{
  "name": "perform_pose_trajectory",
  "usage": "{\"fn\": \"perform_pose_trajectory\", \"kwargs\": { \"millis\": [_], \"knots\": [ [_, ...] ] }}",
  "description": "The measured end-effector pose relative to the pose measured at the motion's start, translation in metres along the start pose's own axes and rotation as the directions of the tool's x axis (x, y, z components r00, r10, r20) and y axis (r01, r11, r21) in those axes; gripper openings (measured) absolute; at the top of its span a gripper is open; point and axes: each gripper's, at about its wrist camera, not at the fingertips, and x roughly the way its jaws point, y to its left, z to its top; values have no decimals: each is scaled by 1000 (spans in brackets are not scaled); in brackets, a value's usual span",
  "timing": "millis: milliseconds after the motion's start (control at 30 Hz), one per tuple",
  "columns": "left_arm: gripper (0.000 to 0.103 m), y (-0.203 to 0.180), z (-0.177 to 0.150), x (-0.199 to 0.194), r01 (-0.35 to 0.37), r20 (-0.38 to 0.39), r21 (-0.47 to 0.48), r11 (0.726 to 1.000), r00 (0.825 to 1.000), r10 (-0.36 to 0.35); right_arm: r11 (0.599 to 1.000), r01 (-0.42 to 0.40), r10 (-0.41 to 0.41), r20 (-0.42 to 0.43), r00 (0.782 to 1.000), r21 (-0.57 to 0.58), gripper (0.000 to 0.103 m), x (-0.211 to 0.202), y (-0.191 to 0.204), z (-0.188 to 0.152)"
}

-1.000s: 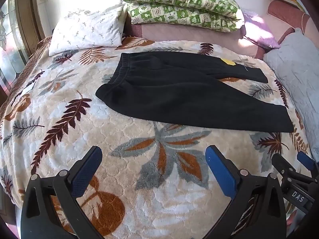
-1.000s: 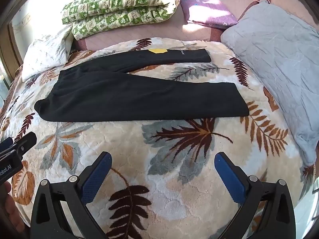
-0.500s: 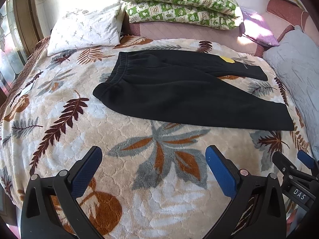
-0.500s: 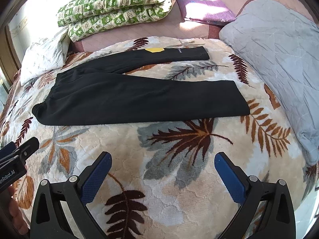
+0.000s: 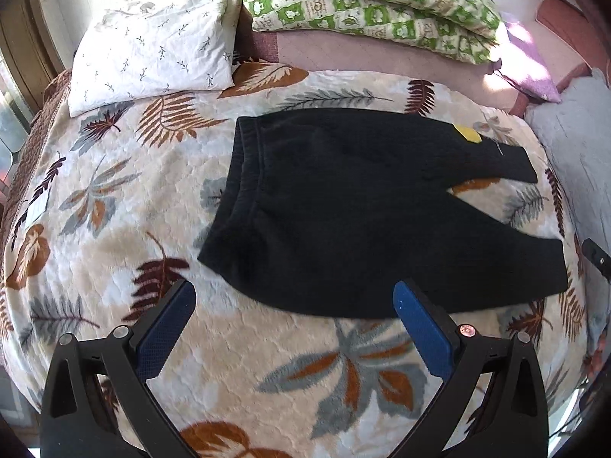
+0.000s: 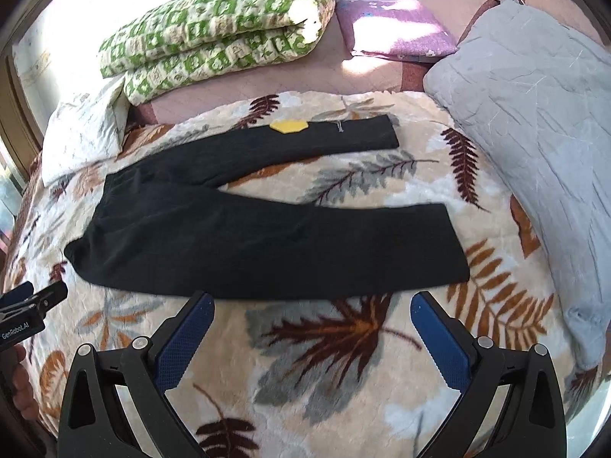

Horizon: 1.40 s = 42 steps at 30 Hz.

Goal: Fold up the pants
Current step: 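Grasp the waistband with the left gripper while the right gripper grasps the leg hem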

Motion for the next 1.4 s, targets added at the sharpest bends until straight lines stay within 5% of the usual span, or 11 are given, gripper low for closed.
{"fn": "perform_pose_trajectory", "kwargs": {
  "millis": [233, 367, 633, 767, 867, 1133, 1300, 1400],
  "knots": [
    [103, 29, 93, 60, -42, -122, -28, 999, 992, 38, 991, 45, -34, -90, 995, 124, 102, 76, -84, 124],
    [103, 40, 123, 99, -32, -218, -66, 997, 976, 16, 985, -33, 63, -171, 983, 171, 93, 145, -111, 168],
    [103, 49, 158, 135, 54, -266, -176, 983, 959, -100, 972, -99, 163, -302, 939, 214, 69, 242, -129, 190],
    [103, 47, 170, 150, 85, -285, -201, 976, 948, -141, 963, -127, 194, -282, 940, 238, 68, 252, -132, 194],
    [103, 46, 177, 160, 92, -283, -215, 972, 947, -152, 971, -105, 166, -291, 942, 214, 57, 256, -134, 198],
    [103, 50, 185, 185, 133, -312, -189, 973, 932, -188, 971, -113, 171, -288, 942, 209, 57, 265, -138, 208],
    [62, 52, 183, 184, 135, -288, -149, 980, 942, -174, 975, -128, 176, -280, 944, 182, 55, 271, -134, 212],
    [42, 53, 180, 179, 104, -282, -111, 988, 950, -132, 980, -113, 157, -283, 946, 165, 42, 274, -133, 214]
  ]
}}
